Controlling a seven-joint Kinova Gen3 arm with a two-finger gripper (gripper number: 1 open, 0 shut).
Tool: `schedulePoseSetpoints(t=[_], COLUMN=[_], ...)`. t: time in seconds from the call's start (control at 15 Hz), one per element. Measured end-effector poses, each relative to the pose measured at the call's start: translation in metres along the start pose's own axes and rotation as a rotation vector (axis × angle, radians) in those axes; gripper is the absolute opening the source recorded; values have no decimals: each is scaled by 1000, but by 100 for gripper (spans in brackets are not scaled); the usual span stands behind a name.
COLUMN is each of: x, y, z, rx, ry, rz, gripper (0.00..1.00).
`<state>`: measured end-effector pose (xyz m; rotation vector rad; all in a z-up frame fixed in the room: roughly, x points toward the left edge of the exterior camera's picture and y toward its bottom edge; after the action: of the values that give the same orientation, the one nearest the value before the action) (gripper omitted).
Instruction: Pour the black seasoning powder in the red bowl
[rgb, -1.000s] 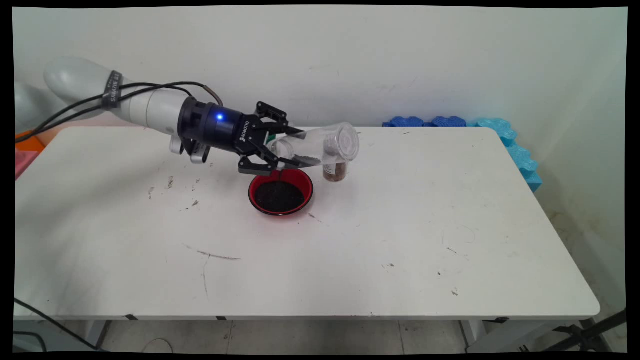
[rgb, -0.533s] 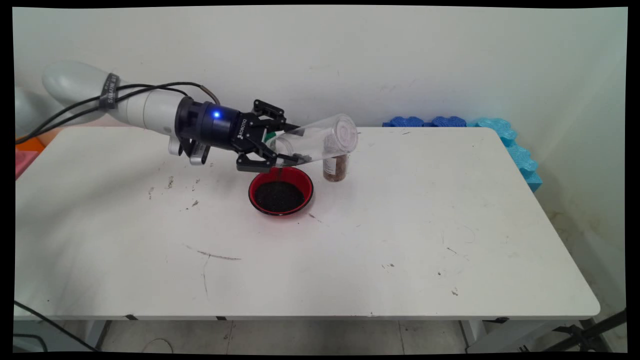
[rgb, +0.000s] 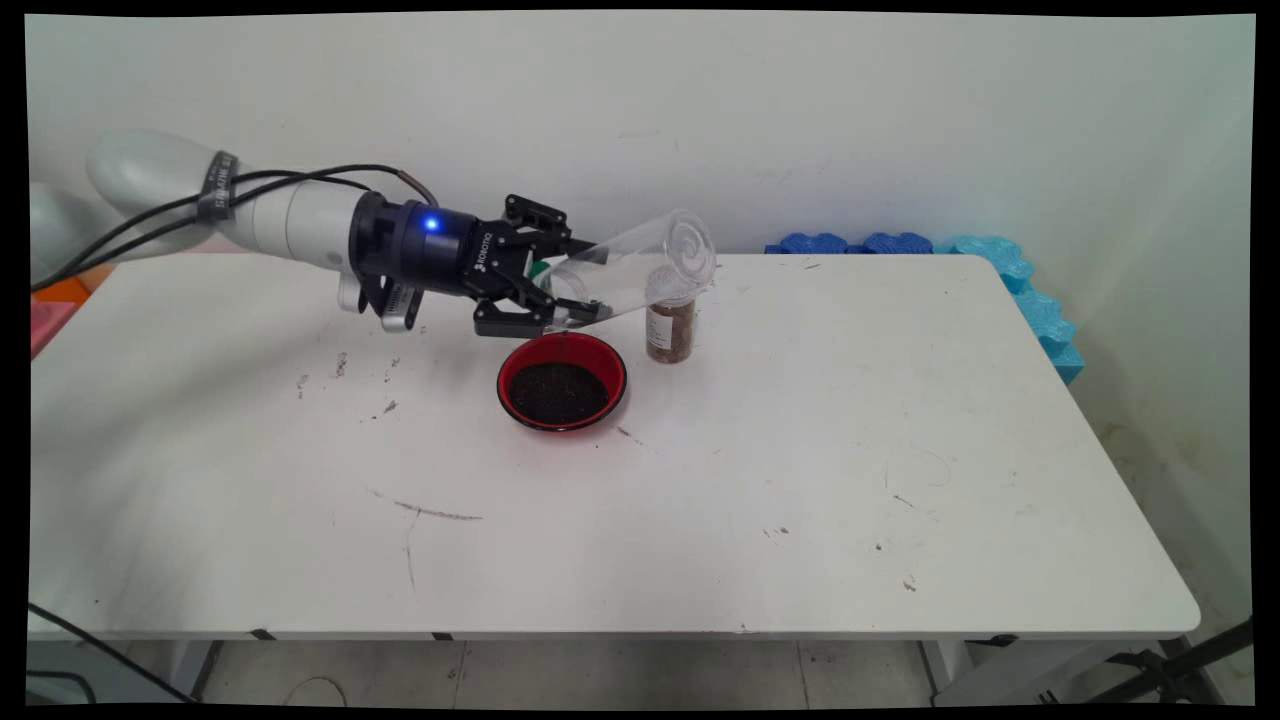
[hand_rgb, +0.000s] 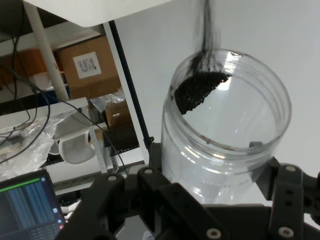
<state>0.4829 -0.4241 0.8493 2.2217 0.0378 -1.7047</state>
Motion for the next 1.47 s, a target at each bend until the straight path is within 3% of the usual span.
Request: schedulePoseSetpoints(t=[1.47], x=[5], y=[4], z=[5], rx=[-38], ry=[-55], rz=[-51], gripper=[0])
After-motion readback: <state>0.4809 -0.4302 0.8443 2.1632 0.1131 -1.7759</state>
